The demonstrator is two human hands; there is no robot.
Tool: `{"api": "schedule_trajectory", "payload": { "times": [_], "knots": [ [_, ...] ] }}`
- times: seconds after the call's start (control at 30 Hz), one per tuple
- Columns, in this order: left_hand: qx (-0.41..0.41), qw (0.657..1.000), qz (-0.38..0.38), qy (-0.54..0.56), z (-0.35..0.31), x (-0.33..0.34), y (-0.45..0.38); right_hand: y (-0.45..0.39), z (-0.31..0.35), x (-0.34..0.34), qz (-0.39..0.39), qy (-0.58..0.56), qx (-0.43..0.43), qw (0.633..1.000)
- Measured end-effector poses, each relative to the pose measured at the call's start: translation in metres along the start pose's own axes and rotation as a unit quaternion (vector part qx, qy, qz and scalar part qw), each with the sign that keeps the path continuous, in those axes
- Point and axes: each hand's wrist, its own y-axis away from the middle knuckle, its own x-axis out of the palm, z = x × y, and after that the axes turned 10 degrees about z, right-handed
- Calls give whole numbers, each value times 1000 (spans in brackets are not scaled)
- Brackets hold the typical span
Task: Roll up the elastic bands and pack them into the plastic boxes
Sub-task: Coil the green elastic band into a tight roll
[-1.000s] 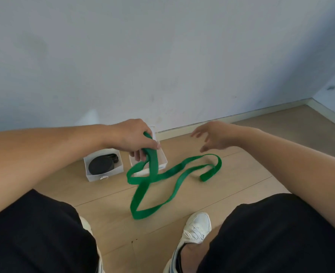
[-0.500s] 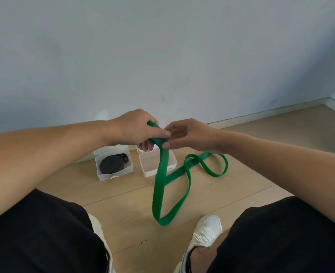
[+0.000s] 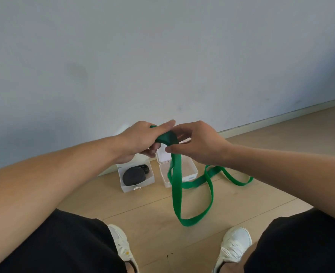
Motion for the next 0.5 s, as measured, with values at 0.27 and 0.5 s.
{"api": "schedule_trajectory", "payload": {
  "times": [0.27,0.5],
  "knots": [
    [-14,983,53,175,5,-21,10,-2,3,-10,-7,25,17,1000],
    [-36,982,32,183,7,-24,15,-3,0,-9,-14,-21,-2,1000]
  ]
}}
